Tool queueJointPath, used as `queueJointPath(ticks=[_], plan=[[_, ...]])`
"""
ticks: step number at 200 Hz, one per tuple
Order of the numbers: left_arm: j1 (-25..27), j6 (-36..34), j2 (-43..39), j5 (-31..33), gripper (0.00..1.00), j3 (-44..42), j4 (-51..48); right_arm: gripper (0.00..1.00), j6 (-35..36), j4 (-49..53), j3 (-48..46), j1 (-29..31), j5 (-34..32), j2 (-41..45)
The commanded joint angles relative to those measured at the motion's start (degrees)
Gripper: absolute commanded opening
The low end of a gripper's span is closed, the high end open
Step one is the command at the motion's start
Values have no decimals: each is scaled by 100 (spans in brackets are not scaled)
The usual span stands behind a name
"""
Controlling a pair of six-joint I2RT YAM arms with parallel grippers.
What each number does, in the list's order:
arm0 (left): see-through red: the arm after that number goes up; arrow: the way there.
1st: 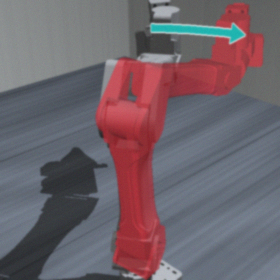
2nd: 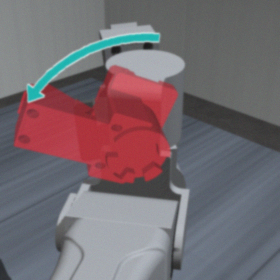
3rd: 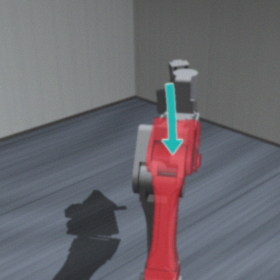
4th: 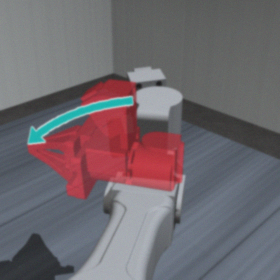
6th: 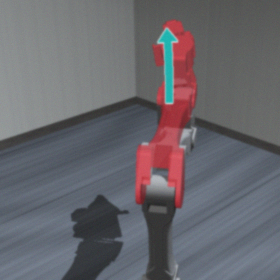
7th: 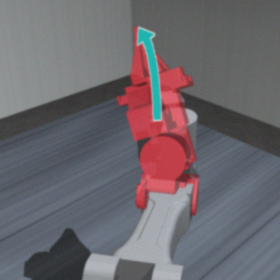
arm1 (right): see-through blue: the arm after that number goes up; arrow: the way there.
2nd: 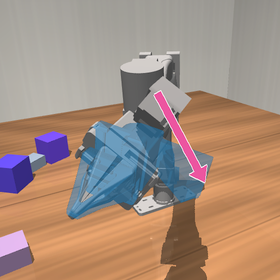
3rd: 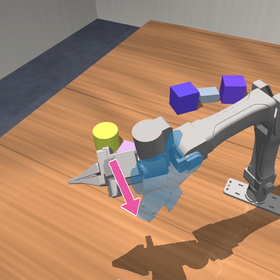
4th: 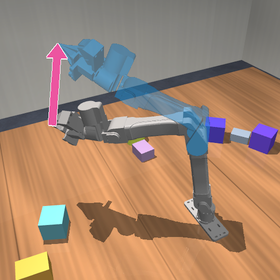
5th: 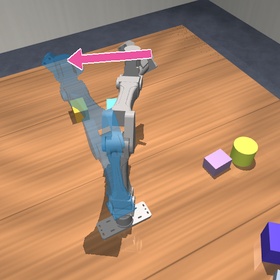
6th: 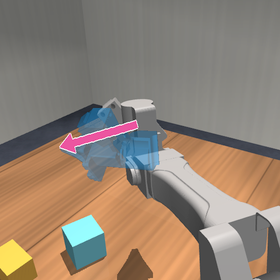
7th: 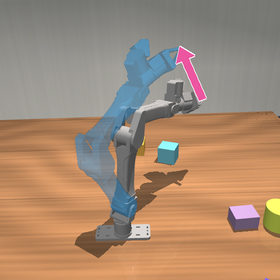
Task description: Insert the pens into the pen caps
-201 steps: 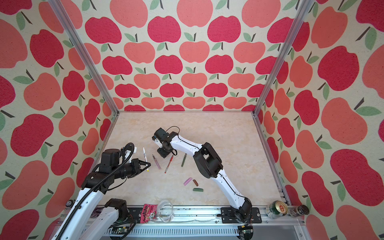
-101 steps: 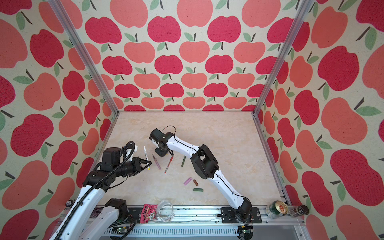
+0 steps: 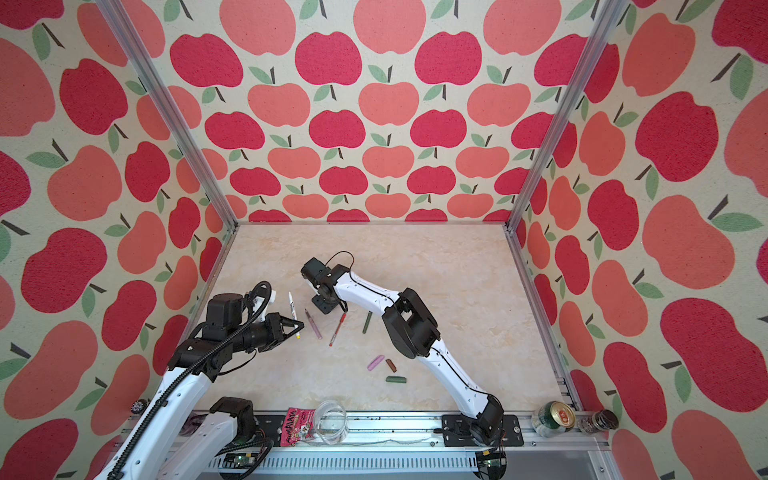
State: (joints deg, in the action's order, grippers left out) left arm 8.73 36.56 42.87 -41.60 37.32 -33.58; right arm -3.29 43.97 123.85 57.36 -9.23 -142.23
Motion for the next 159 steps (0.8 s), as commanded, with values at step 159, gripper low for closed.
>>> queueJointPath(ticks=[159], plan=[[-17,-14,71,-76,0,-27,430,53,-681,202,-74,-422,-476,-72]])
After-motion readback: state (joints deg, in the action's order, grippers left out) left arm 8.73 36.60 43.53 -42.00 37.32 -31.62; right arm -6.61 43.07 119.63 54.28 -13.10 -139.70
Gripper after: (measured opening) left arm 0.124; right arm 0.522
